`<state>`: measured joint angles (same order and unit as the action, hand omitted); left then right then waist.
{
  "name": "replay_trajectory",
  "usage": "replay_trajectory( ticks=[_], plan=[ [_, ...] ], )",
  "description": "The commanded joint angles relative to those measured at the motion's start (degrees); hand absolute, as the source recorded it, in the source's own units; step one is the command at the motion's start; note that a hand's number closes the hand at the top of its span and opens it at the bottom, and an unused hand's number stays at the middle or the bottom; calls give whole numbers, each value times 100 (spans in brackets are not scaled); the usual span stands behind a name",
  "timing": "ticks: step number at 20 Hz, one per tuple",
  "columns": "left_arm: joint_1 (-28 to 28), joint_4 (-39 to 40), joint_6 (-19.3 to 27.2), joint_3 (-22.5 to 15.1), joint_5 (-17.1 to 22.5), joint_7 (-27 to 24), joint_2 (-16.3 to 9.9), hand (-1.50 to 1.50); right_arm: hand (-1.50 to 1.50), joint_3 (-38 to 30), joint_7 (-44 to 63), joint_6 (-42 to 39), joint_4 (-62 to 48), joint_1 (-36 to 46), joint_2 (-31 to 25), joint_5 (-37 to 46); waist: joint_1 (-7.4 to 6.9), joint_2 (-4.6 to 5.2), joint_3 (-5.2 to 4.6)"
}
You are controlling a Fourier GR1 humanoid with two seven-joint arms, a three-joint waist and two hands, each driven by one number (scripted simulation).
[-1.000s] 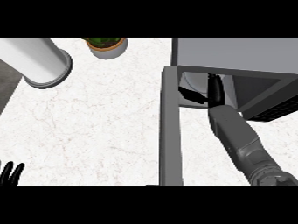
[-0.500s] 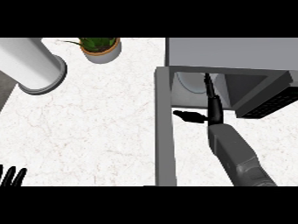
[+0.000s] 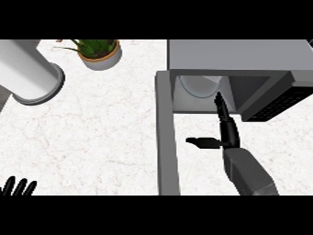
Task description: Pick up the milk, place it into the microwave and close the microwave
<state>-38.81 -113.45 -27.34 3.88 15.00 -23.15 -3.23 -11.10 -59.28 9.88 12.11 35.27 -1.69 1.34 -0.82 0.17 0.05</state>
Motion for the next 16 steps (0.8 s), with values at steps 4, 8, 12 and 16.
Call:
replay_trajectory(
  ticks=[4, 8, 12, 16],
  plan=[
    [-70, -59, -91, -158, -284, 100, 20, -150, -150, 262, -184, -599, 924, -1082, -251, -5, 129, -53, -10],
    [346, 123, -34, -336, -292, 441, 76, -150, -150, 251, -2, -621, 1553, -1579, -457, -144, 126, -37, -9],
    [429, 298, -270, -880, -837, 381, 58, -150, 150, 289, 39, -929, 2135, -2102, -743, -241, 164, -47, -12],
    [794, 275, -226, -1232, -1201, 854, -12, -150, 150, 261, 91, -1201, 2663, -2766, -933, -424, 174, -39, -10]
  ],
)
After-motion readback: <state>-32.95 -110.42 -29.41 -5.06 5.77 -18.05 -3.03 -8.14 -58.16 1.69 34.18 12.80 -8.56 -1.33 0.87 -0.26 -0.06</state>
